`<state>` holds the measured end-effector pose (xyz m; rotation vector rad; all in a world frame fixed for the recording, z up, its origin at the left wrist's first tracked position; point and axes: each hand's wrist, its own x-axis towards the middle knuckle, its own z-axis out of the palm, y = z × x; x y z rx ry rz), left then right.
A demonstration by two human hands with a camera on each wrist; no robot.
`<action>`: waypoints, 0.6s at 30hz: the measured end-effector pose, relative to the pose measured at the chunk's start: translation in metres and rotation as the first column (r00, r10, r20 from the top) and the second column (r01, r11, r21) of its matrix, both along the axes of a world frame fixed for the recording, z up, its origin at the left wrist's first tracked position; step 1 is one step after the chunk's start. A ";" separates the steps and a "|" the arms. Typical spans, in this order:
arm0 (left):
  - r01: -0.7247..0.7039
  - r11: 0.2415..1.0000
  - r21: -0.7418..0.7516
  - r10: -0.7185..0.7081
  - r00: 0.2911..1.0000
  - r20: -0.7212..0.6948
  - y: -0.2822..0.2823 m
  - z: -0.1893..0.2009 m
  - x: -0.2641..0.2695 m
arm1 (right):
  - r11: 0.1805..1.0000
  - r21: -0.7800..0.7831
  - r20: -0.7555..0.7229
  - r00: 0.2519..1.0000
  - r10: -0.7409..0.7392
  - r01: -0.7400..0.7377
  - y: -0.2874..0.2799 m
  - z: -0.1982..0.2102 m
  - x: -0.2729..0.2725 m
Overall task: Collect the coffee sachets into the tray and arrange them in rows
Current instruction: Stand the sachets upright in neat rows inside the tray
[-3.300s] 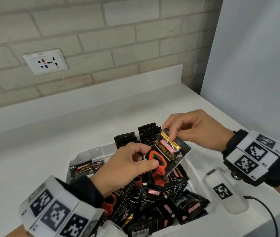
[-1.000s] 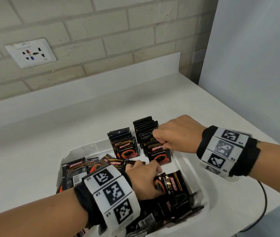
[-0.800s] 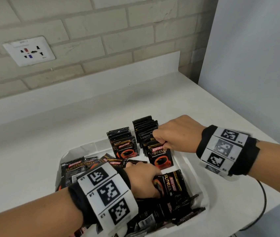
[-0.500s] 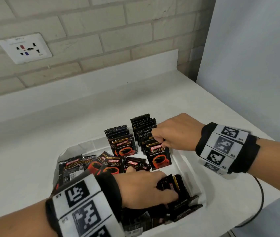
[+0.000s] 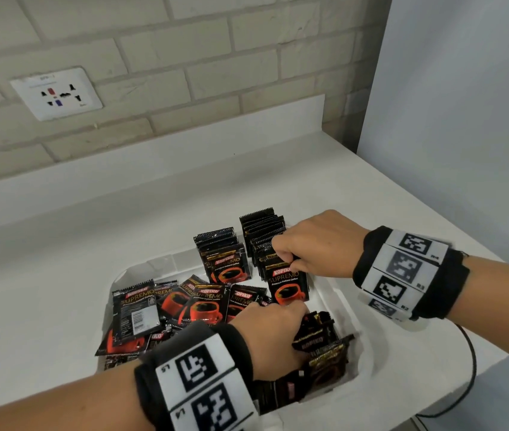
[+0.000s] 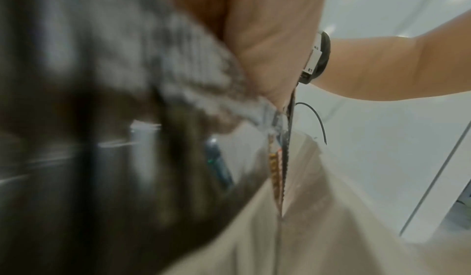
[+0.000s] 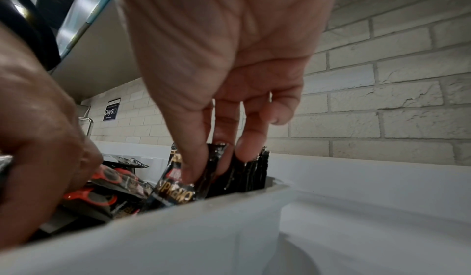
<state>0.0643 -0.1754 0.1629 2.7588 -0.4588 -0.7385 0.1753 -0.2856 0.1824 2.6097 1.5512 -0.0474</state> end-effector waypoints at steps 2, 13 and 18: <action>0.012 1.000 -0.023 -0.011 0.998 0.061 0.001 -0.001 0.000 | 1.000 0.004 -0.009 1.000 -0.009 0.009 0.000 0.000 -0.002; -0.068 0.989 -0.132 0.085 0.988 0.128 0.011 0.009 -0.008 | 0.999 0.025 0.022 1.000 -0.022 0.022 -0.004 0.013 -0.004; -0.247 0.922 -0.297 0.279 0.958 0.069 0.027 0.018 -0.010 | 0.988 0.122 -0.007 0.996 -0.092 0.092 -0.015 0.026 -0.004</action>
